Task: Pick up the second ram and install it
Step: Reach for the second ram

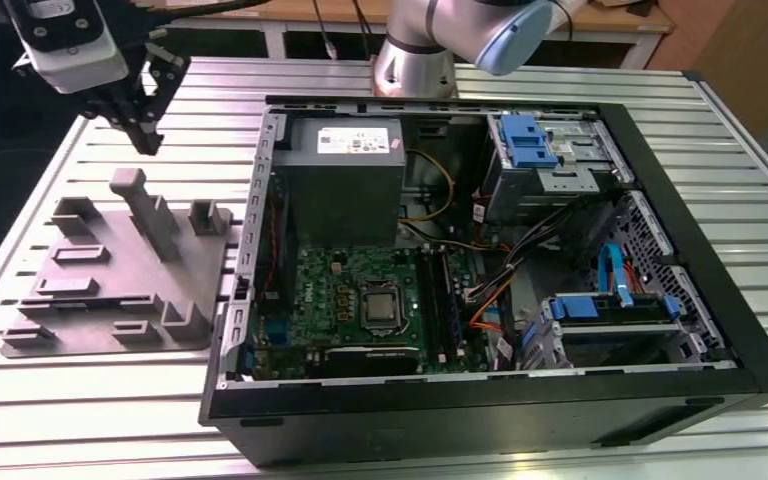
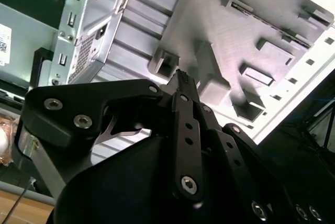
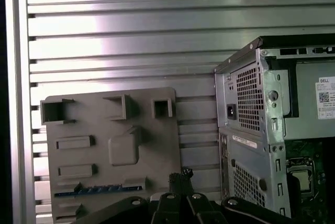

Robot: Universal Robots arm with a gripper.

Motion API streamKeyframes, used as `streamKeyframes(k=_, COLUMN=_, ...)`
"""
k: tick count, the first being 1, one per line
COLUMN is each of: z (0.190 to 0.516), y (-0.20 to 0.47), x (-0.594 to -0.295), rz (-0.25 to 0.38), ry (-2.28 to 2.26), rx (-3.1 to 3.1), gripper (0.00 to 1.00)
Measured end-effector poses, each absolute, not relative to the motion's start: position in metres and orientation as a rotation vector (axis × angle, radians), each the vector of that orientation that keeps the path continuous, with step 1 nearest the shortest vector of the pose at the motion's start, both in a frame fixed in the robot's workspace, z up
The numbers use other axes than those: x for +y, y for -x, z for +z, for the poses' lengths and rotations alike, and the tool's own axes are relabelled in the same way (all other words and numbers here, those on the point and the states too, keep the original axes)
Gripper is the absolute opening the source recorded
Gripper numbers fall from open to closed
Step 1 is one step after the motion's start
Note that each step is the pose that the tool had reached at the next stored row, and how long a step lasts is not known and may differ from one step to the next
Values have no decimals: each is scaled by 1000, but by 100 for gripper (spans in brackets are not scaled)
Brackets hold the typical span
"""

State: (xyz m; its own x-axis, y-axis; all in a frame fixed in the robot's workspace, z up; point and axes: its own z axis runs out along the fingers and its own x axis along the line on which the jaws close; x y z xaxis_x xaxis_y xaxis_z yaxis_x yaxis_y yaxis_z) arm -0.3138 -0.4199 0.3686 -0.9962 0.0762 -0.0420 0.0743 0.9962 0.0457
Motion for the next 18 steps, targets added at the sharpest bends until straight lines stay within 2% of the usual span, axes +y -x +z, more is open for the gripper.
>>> streamKeyframes(k=18, z=343, y=363, x=-434, rz=66, ry=-117, rx=3095, gripper=10)
